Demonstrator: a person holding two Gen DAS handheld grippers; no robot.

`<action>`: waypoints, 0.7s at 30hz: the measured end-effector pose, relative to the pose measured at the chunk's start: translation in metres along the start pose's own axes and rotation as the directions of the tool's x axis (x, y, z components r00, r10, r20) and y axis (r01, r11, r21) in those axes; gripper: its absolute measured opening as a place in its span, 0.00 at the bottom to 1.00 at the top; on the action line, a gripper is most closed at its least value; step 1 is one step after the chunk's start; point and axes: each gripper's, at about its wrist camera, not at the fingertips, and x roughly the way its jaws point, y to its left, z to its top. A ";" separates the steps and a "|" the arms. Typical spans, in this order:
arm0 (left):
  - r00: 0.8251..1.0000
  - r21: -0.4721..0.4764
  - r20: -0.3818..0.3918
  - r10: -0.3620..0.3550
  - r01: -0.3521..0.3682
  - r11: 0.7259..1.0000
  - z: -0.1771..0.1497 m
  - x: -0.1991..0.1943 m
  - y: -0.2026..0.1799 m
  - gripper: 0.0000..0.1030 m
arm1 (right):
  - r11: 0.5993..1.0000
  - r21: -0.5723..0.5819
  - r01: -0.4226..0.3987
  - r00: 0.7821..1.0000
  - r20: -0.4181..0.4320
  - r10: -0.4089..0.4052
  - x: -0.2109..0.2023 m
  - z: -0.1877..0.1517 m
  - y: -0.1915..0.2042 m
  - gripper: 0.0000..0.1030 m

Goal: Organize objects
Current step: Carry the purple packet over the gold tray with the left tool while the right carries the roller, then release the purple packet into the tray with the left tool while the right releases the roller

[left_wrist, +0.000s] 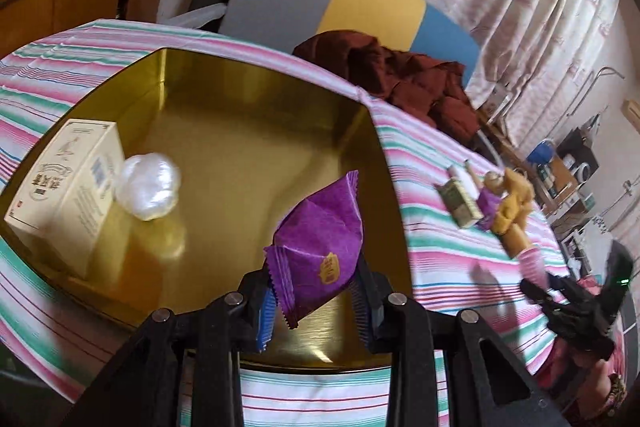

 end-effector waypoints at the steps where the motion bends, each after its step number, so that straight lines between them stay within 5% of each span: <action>1: 1.000 0.008 -0.002 0.014 -0.014 1.000 0.001 0.000 0.002 0.31 | 1.000 0.003 -0.007 1.000 0.008 0.007 -0.003 0.002 0.005 0.59; 9: 0.994 0.065 -0.035 0.106 -0.104 0.992 0.005 0.000 0.017 0.31 | 0.990 0.077 -0.117 0.991 0.081 0.111 -0.024 0.018 0.044 0.59; 14: 0.991 0.075 -0.046 0.125 -0.121 0.990 0.002 -0.005 0.020 0.43 | 0.973 0.095 -0.208 0.974 0.114 0.197 -0.028 0.035 0.074 0.59; 21: 0.990 0.010 0.087 0.108 -0.109 0.994 -0.008 -0.044 0.032 0.46 | 0.957 0.041 -0.287 0.954 0.109 0.281 -0.024 0.050 0.126 0.59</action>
